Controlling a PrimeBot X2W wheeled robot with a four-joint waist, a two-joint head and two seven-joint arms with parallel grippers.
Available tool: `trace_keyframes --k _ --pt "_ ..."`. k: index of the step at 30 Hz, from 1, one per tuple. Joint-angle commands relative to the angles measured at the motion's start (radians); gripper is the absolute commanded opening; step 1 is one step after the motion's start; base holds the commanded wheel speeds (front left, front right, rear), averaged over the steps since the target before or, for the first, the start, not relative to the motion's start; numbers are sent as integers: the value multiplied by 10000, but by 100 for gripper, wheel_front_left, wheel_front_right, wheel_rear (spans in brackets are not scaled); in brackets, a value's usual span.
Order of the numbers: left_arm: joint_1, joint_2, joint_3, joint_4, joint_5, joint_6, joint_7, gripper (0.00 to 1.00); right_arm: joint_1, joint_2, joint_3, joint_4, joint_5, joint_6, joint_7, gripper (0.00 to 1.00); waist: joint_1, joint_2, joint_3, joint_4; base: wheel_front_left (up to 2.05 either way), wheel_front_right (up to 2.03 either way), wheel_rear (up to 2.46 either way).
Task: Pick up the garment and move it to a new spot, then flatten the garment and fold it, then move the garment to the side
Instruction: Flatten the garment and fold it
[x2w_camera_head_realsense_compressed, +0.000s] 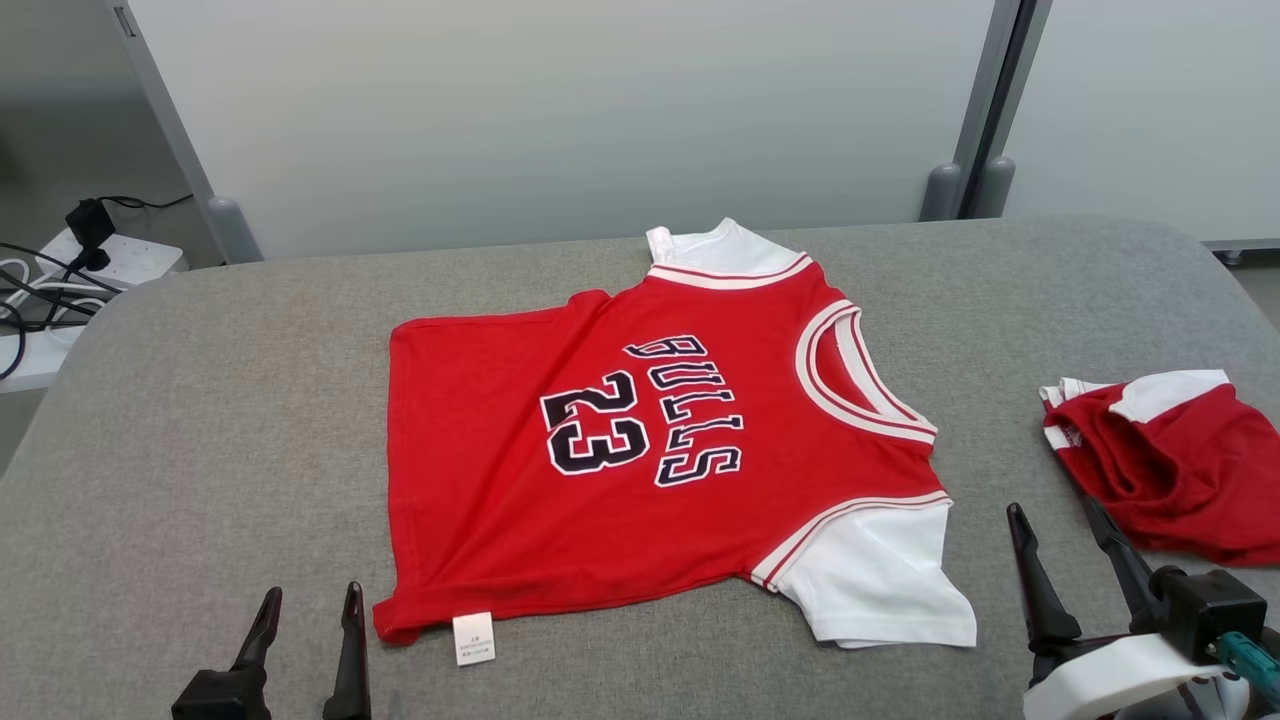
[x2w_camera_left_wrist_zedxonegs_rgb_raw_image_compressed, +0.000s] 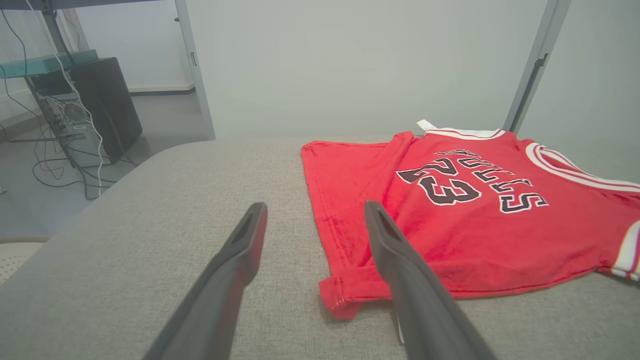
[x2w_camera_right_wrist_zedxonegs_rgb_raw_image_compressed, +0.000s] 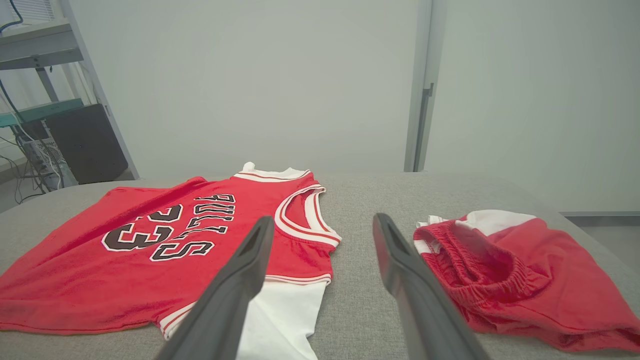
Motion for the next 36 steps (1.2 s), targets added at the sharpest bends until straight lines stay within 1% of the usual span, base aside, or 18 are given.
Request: trace_keyframes --k 1,9,12,14,23,36 --pt "-265 65 288 -253 57 77 -61 100 -124 -73 168 -275 -78 44 -133 100 0 -1 8 -2 0 0 0" --pt "-348 65 285 -183 62 41 -61 100 -193 -95 243 -31 -81 44 -133 100 0 -1 103 37 0 0 0" --pt "-380 64 261 -128 38 16 -61 100 -168 -98 379 487 -76 44 -133 100 0 -1 154 75 0 0 0" --pt "-405 64 190 -89 1 -5 -61 100 -187 -83 499 1208 29 44 -133 100 0 -1 228 133 0 0 0" --pt "-509 64 -30 15 -26 -66 -61 100 -578 -10 635 2766 473 44 -133 100 0 -1 530 367 0 0 0" --pt "-784 64 -102 53 35 -201 -61 100 -1069 149 634 3798 1092 44 -134 100 0 -1 1059 614 0 0 0"
